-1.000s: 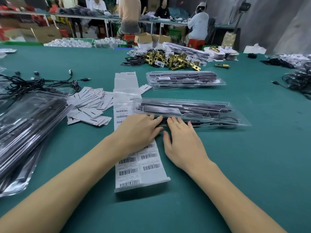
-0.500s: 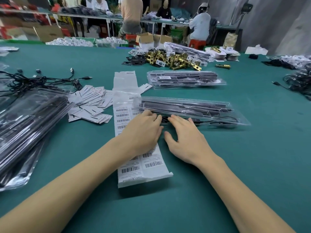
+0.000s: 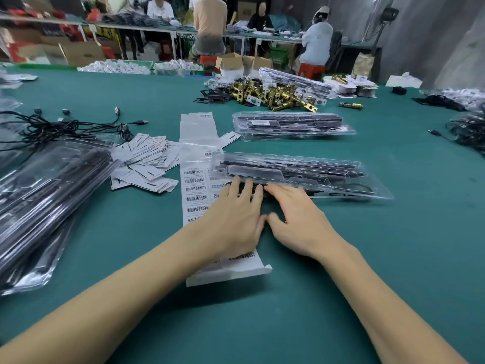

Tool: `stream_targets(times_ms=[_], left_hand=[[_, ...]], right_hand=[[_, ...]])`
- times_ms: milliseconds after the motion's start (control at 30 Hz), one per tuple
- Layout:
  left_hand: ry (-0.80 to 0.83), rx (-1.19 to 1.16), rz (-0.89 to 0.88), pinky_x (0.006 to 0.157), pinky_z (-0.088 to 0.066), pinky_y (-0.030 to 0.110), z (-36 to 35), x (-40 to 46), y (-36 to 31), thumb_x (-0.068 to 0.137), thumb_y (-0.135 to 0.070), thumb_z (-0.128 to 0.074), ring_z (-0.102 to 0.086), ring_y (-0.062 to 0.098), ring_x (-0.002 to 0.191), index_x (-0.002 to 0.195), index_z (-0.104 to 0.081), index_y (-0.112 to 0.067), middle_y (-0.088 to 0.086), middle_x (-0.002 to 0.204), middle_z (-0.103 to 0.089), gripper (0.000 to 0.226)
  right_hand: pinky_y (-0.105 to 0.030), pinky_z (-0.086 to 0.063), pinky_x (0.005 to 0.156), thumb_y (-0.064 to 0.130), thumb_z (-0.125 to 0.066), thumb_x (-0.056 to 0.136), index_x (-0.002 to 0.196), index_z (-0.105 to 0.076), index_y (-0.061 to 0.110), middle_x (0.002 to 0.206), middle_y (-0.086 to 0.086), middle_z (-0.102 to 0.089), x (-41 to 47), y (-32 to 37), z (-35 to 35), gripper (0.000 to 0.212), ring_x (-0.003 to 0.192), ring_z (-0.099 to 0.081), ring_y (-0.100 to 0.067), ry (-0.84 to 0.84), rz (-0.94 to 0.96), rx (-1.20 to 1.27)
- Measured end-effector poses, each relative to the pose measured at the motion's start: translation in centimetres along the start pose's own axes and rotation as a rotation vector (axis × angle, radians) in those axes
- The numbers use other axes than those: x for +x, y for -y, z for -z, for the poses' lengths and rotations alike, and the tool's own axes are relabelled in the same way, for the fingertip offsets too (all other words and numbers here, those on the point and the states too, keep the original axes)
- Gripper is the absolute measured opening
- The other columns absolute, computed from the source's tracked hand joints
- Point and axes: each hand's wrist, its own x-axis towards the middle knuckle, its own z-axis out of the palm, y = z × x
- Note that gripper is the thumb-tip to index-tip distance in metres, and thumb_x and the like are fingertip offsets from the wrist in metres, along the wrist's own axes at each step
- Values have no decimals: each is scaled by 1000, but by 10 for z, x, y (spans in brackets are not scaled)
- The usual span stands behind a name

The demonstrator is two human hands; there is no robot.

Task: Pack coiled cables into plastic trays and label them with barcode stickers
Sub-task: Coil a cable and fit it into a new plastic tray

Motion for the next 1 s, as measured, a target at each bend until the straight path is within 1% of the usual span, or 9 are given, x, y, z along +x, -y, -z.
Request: stream_targets(times_ms=[133, 300, 400, 600, 700, 767, 833, 900, 1000], left_hand=[[9, -24, 14, 123, -10, 47, 1, 0, -3, 103, -40, -21, -9, 39, 151, 156, -11, 1, 24, 162, -15, 67], [-20, -21, 18, 112, -30, 45, 4, 0, -3, 100, -38, -24, -36, 35, 137, 144, -33, -4, 21, 149, -39, 57], [-60, -58, 32, 103, -36, 43, 3, 3, -5, 101, -38, -24, -43, 31, 126, 141, -34, -8, 14, 139, -46, 51], [-52, -123, 83, 112, -30, 44, 0, 4, -8, 100, -50, -24, -32, 32, 141, 155, -20, -12, 15, 159, -28, 67], [-64, -110, 107, 106, -34, 45, 0, 8, -10, 97, -58, -22, -38, 32, 136, 154, -23, -21, 10, 156, -35, 68], [-67, -115, 123, 105, -35, 45, -2, 8, -10, 96, -60, -20, -38, 30, 135, 153, -24, -25, 7, 155, -36, 67], [-64, -139, 137, 107, -34, 46, -2, 8, -10, 95, -60, -18, -36, 29, 138, 154, -25, -27, 5, 157, -34, 68], [-71, -156, 154, 107, -33, 45, -2, 8, -10, 90, -60, -14, -35, 27, 139, 153, -27, -28, 3, 157, -35, 72], [-111, -171, 160, 106, -34, 44, -3, 9, -10, 90, -61, -16, -39, 25, 136, 151, -31, -30, 0, 154, -40, 70]], right_hand=[[-37, -3, 124, 22, -45, 96, 154, -34, 16, 159, 4, -34, 0, 3, -5, 60, 148, -21, -10, 24, 5, -74], [-37, -3, 124, 20, -43, 97, 154, -34, 17, 160, 5, -33, 1, 2, -4, 58, 149, -20, -10, 28, -8, -59], [-39, -4, 125, 16, -42, 97, 153, -35, 17, 158, 4, -36, 2, 3, -5, 57, 150, -21, -11, 15, -17, -17], [-33, 1, 124, 8, -38, 94, 157, -25, 16, 163, 4, -28, 2, -2, 4, 65, 153, -13, -14, 104, 2, 9], [-34, -9, 125, 7, -38, 92, 154, -36, 16, 159, 4, -37, 0, -4, 8, 62, 152, -19, -16, 63, -8, -35], [-40, -27, 121, 8, -40, 89, 147, -48, 19, 150, 4, -50, -3, -3, 8, 60, 149, -28, -18, 24, -38, -14], [-43, -44, 108, 8, -44, 85, 130, -64, 19, 133, -2, -66, -2, 1, 10, 51, 139, -46, -21, -43, -73, 8], [-42, -55, 86, 11, -51, 83, 105, -76, 17, 103, -6, -76, -1, 4, 11, 34, 108, -66, -27, -207, -96, -23], [-37, -56, 67, 16, -58, 82, 85, -78, 23, 76, 3, -75, 3, 8, 15, 22, 73, -66, -25, -413, -116, -27]])
